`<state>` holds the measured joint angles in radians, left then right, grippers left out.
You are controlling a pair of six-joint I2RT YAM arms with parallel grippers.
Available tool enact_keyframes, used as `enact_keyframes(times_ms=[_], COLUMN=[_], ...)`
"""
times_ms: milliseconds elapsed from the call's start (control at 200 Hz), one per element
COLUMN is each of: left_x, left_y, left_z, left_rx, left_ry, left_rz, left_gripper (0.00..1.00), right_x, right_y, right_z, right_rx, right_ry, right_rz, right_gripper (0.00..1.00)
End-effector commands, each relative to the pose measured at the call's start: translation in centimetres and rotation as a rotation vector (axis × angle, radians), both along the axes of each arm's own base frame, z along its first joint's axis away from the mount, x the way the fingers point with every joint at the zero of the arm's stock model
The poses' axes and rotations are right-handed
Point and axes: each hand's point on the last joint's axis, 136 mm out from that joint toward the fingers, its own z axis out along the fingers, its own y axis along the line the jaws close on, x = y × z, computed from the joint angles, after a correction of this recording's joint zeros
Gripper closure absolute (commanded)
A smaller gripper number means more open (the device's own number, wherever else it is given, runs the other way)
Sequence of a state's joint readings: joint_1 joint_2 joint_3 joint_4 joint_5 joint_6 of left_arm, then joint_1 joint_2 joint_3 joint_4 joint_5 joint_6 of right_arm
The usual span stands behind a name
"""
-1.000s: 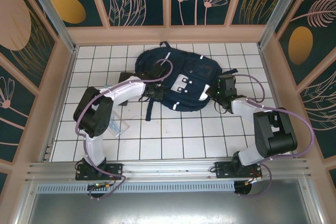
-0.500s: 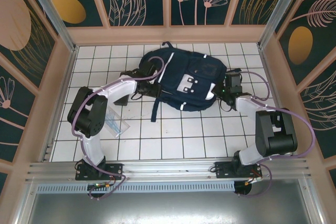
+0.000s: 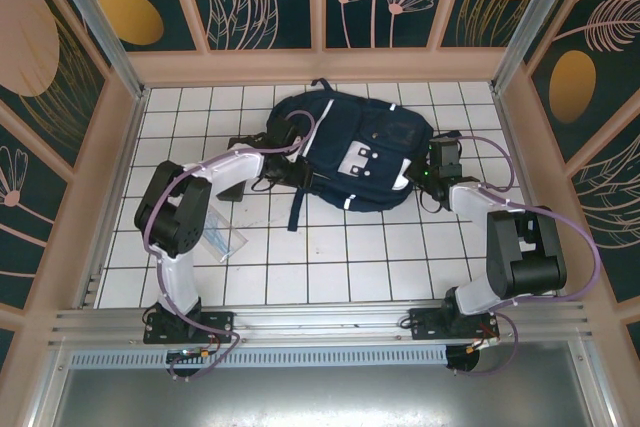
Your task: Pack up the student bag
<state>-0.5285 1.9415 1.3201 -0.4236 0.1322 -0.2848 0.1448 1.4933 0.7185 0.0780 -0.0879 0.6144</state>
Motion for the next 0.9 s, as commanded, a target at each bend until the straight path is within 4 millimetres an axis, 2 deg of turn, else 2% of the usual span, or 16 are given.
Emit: enact_keyframes(times_ms=[0,145,215,320,480,560,710,816,896], left_x=[0.3,0.5,0.5,0.4,0.6,0.3,0.1,0.0,-0.2], left_y=[-1.8,-2.0,-2.1,-1.5,2.3,3.5,5.4,5.6,5.3], left_z=[-0.2,-0.3,0.2,1.0,0.4,-0.1,-0.3,0.5,1.1], left_rx=[-0.085,-0.083,-0.091,-0.066,0.145,0.22,0.338,0.356,0.35], left_ry=[0.014,0.017,0.009,-0.002,-0.035,-0.023,-0.018,-0.02,-0.011], left_rz=[-0.026,-0.027,-0.03,-0.032,0.004,-0.008,-0.028,-0.055,-0.081], left_gripper=[0.53,0.88,1.0,1.0,1.0,1.0,1.0,1.0,1.0], right_x=[0.8,0.7,0.7,0.8,1.7,2.2,3.8,5.0,5.8], right_y=[-1.8,-1.9,-2.1,-2.4,-5.3,-7.1,-8.8,-9.5,-9.0], right_z=[0.5,0.7,0.6,0.5,1.1,1.4,2.0,2.2,2.5], right_rx=[-0.062,-0.069,-0.082,-0.103,-0.219,-0.251,-0.27,-0.298,-0.287], right_ry=[-0.021,-0.022,-0.017,-0.011,-0.016,-0.022,-0.037,-0.029,-0.033], right_rz=[-0.059,-0.058,-0.061,-0.055,-0.106,-0.131,-0.124,-0.11,-0.081], right_gripper=[1.0,1.0,1.0,1.0,1.0,1.0,1.0,1.0,1.0])
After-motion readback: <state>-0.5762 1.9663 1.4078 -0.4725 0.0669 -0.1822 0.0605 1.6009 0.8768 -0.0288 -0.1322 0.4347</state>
